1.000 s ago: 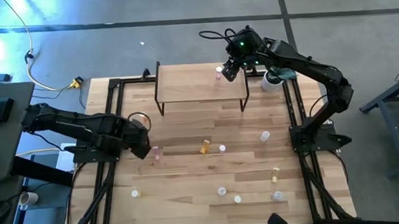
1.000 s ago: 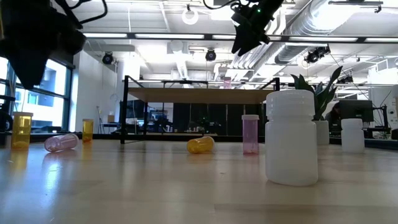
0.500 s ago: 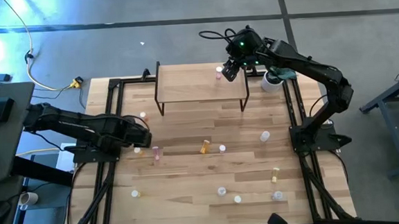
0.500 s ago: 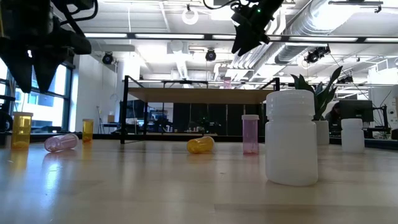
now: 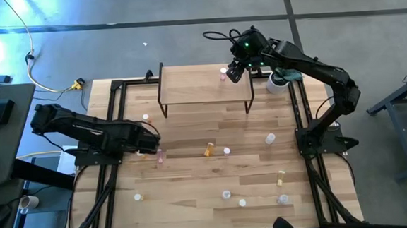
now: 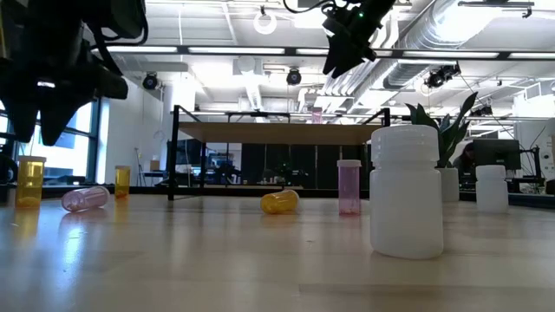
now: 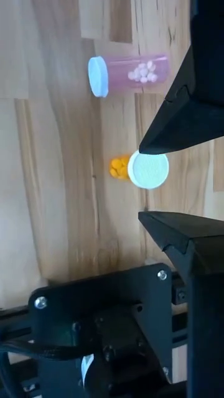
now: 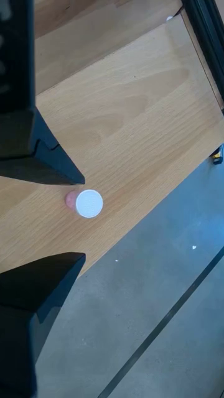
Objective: Pick and place medicine bottles onto shelf by color
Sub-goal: Put the bottom left orange pill bottle on the shelf
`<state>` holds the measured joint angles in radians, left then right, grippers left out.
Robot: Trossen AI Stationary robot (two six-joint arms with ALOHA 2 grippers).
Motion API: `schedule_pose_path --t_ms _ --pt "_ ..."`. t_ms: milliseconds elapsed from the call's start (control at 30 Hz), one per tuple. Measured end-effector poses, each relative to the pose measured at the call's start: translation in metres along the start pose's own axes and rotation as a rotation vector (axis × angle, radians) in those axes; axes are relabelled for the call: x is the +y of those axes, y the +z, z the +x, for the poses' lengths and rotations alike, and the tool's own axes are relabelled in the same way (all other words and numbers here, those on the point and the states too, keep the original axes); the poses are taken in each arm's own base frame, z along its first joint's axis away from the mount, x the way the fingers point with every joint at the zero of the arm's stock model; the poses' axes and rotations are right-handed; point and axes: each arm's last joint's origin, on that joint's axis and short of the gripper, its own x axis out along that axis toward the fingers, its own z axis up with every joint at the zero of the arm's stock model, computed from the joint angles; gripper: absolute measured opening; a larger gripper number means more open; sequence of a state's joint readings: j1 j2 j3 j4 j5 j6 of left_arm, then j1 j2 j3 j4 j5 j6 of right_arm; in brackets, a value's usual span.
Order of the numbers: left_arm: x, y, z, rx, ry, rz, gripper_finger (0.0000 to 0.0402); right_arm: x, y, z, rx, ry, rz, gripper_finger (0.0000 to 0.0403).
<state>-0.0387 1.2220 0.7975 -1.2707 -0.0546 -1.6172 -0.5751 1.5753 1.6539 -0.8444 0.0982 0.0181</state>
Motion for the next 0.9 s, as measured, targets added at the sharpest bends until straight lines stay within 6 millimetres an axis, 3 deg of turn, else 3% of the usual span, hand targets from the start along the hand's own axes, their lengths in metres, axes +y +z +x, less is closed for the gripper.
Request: schedule_pose_path --t_ms 900 --pt "-0.029 -0.004 0.029 0.042 0.116 0.082 0.0145 0.000 0.000 0.000 0.000 0.000 0.000 0.0179"
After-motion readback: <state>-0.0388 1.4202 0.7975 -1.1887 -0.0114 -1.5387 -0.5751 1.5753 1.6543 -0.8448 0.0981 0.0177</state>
